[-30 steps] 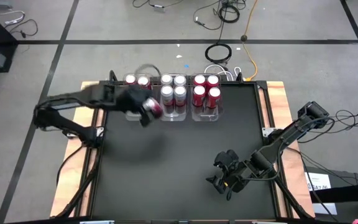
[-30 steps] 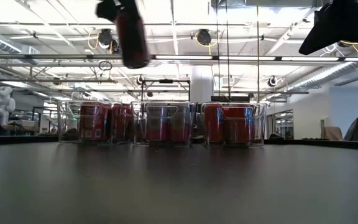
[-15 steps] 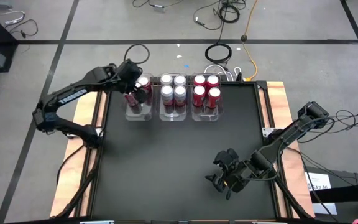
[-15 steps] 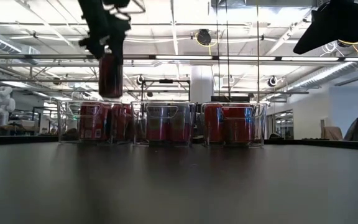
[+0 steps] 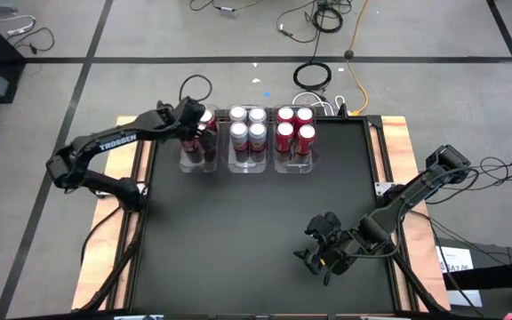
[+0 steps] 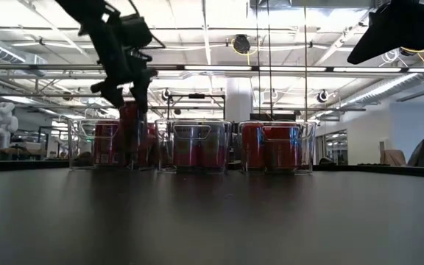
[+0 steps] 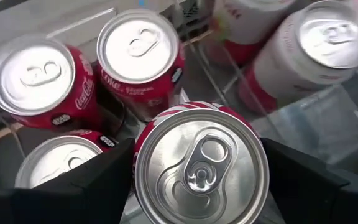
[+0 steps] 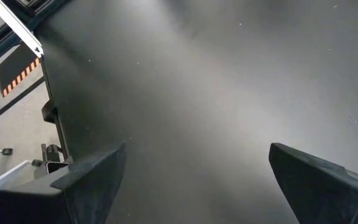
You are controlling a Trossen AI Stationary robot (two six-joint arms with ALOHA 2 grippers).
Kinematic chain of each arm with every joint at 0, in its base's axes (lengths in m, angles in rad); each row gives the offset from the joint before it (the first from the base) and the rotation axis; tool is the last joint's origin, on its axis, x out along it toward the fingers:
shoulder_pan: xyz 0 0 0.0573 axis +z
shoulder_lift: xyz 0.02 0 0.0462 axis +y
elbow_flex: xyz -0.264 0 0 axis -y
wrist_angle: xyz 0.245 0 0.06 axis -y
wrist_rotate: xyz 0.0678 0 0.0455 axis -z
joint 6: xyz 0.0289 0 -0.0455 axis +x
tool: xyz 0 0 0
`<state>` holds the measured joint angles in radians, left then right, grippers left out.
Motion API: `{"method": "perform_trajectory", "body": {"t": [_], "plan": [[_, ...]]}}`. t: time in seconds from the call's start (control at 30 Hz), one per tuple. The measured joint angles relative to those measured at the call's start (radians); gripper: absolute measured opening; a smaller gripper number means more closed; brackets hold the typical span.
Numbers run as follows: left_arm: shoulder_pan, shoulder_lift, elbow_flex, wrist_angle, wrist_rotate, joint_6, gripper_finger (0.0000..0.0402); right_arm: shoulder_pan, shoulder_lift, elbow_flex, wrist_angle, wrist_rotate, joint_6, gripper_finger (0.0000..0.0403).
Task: Sort soda cans
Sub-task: Put the red soda can into the left transparent bin
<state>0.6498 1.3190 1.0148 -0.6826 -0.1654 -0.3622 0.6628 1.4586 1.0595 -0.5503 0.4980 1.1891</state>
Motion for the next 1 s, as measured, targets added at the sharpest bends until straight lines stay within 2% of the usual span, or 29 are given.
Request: {"method": "perform_trajectory", "body": {"t": [0.27,0.57,1.0], "plan": [[0.035,0.008,-0.096,0.135,-0.001,-0.023,0.0325,0.000,0.000,0.000,0.000,-0.002,0.003,0.0386],[0.036,0.060,-0.097,0.209,-0.021,-0.014,0.0325,0.000,0.000,0.000,0.001,-0.002,0.003,0.0386],[0.034,0.061,-0.098,0.207,-0.021,-0.015,0.0326,0.000,0.000,0.000,0.000,-0.002,0.029,0.0386]]}}
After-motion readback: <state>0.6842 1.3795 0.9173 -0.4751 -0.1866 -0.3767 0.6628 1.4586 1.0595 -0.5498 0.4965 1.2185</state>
